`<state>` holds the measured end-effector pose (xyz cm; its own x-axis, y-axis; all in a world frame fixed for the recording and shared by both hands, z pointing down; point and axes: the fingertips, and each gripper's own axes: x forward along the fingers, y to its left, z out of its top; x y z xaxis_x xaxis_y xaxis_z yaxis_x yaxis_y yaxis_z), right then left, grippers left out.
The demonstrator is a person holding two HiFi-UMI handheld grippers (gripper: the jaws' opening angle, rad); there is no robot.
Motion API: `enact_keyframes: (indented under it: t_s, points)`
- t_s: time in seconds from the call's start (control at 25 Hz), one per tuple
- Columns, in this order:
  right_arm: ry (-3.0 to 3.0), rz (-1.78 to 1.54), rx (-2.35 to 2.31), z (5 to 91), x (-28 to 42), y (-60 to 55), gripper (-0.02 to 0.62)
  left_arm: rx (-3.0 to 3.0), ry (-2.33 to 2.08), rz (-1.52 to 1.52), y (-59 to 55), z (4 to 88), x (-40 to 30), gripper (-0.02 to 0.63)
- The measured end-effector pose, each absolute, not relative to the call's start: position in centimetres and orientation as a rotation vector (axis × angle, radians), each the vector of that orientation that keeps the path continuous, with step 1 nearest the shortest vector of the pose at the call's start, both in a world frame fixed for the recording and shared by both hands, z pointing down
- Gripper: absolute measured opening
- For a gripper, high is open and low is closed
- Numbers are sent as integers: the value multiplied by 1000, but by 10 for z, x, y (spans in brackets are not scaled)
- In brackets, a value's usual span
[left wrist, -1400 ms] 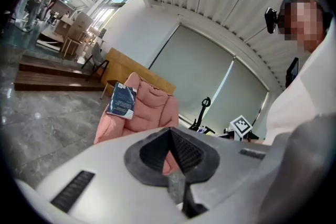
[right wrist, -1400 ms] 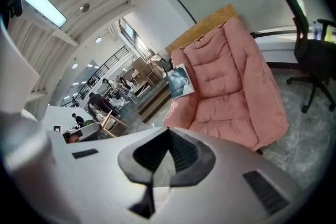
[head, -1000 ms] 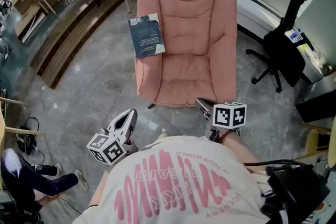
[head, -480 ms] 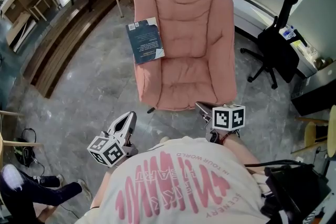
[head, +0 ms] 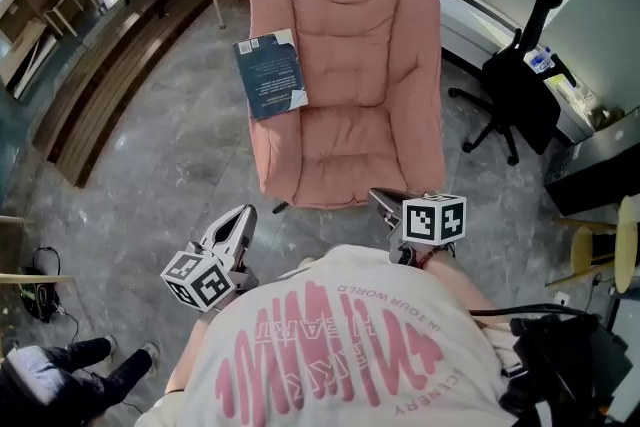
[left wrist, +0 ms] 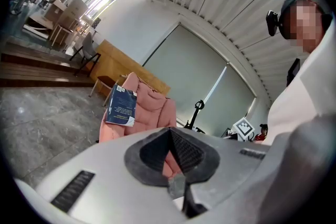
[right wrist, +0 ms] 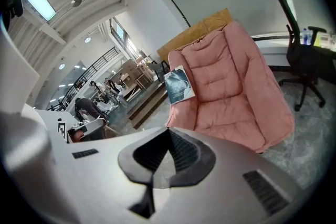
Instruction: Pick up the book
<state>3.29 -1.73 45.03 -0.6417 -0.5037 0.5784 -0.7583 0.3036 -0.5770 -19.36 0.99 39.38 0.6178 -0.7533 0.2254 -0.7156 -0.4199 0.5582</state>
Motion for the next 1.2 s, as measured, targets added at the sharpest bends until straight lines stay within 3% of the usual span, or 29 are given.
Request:
enact_keyframes:
  t_s: [1.2]
  points:
    - [-2299,1176,779,466,-35,-158,8,2031,-1418,-164,-71,401,-237,8]
